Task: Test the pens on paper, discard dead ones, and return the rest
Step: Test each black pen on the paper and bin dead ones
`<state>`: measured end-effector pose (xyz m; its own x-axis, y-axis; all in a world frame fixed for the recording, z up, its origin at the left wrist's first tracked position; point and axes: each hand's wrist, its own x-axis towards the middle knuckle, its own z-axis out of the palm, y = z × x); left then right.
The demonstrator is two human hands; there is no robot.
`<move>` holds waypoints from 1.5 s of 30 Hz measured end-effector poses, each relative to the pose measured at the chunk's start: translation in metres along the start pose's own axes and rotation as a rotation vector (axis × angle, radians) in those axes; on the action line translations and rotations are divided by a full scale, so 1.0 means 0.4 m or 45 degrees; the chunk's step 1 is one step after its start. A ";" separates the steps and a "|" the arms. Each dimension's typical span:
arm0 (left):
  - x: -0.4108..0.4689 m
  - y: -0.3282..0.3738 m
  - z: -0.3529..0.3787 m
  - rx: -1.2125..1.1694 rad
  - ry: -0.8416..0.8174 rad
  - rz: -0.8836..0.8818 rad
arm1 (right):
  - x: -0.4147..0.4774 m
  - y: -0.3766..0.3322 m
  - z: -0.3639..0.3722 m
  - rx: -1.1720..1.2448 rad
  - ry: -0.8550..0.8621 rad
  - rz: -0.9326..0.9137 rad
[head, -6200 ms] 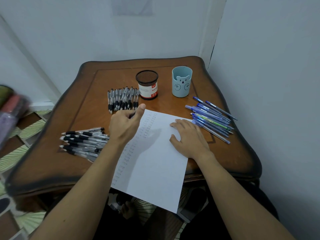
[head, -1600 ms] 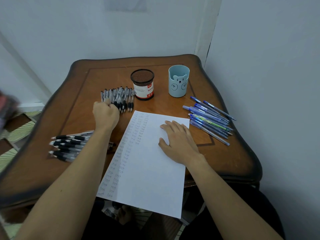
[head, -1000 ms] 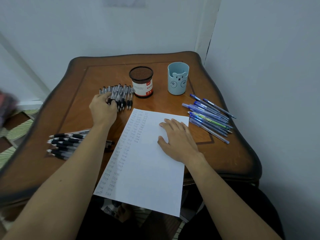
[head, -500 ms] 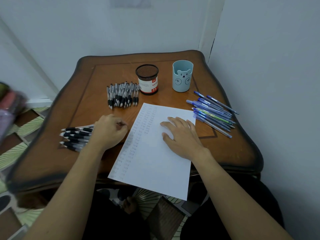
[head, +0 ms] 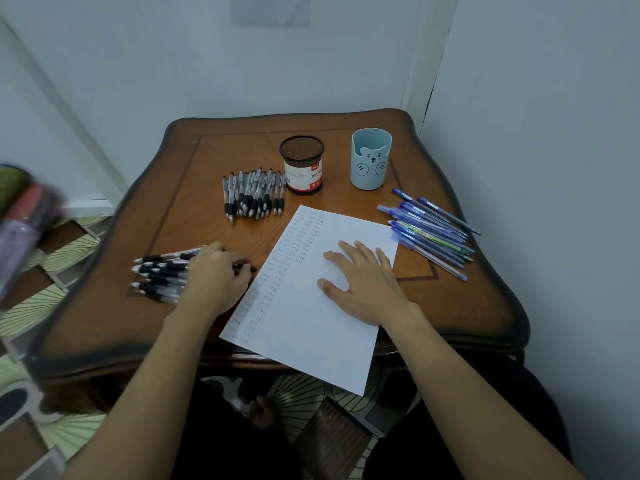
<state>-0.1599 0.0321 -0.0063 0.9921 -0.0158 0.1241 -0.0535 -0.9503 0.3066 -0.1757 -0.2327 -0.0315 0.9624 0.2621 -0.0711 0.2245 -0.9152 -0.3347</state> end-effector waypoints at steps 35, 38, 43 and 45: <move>0.076 0.190 0.013 -0.875 0.267 0.135 | -0.004 0.026 0.000 0.063 0.097 -0.069; 0.094 0.188 0.030 -1.033 0.365 0.064 | -0.004 0.027 -0.001 0.065 0.106 -0.065; 0.109 0.184 0.062 -1.615 0.441 -0.178 | -0.002 0.027 0.002 0.080 0.103 -0.077; 0.106 0.178 0.074 -1.485 0.384 -0.124 | -0.002 0.027 0.002 0.099 0.108 -0.082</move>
<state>-0.1182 -0.0452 -0.0071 0.9397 0.2615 0.2205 -0.2039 -0.0893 0.9749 -0.1742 -0.2424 -0.0359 0.9566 0.2897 0.0318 0.2770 -0.8699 -0.4082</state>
